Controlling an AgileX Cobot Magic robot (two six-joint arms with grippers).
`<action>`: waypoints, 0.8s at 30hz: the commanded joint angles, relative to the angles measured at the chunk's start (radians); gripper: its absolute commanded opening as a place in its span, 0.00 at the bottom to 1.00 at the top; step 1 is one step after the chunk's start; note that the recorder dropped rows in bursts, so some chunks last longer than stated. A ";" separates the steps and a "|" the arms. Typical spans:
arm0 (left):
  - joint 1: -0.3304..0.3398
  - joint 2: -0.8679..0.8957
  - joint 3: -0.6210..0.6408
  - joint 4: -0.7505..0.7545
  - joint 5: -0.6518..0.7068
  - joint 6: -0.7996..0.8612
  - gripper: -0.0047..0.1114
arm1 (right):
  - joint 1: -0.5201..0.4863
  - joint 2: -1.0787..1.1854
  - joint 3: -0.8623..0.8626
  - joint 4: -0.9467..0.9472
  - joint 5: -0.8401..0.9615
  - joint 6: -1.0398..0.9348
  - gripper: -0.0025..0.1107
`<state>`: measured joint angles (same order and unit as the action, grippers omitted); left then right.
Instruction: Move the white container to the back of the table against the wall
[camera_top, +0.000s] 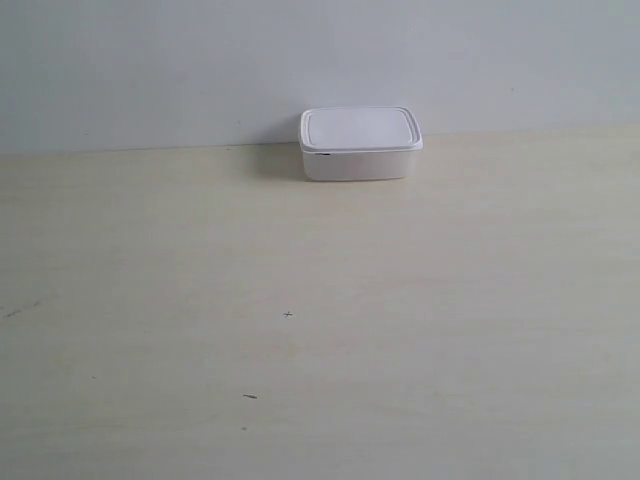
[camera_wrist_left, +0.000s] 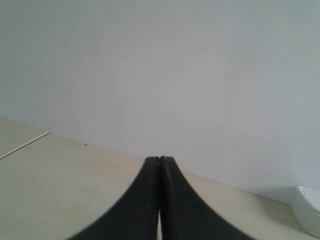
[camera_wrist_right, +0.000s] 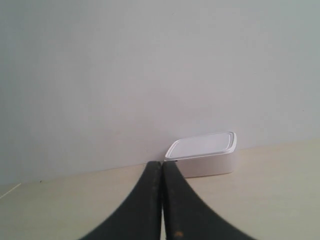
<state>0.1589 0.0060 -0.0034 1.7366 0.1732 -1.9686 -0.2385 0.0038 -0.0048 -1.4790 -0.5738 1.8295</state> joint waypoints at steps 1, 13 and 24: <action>0.004 -0.006 0.003 0.008 0.001 0.003 0.04 | -0.007 -0.004 0.005 0.000 0.003 0.003 0.02; 0.004 -0.006 0.003 0.008 -0.036 0.003 0.04 | -0.007 -0.004 0.005 0.000 0.003 0.003 0.02; 0.004 -0.006 0.003 -0.576 -0.192 0.641 0.04 | -0.007 -0.004 0.005 0.000 0.003 0.003 0.02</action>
<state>0.1589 0.0060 -0.0034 1.3687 0.0000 -1.5790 -0.2385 0.0038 -0.0048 -1.4790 -0.5738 1.8315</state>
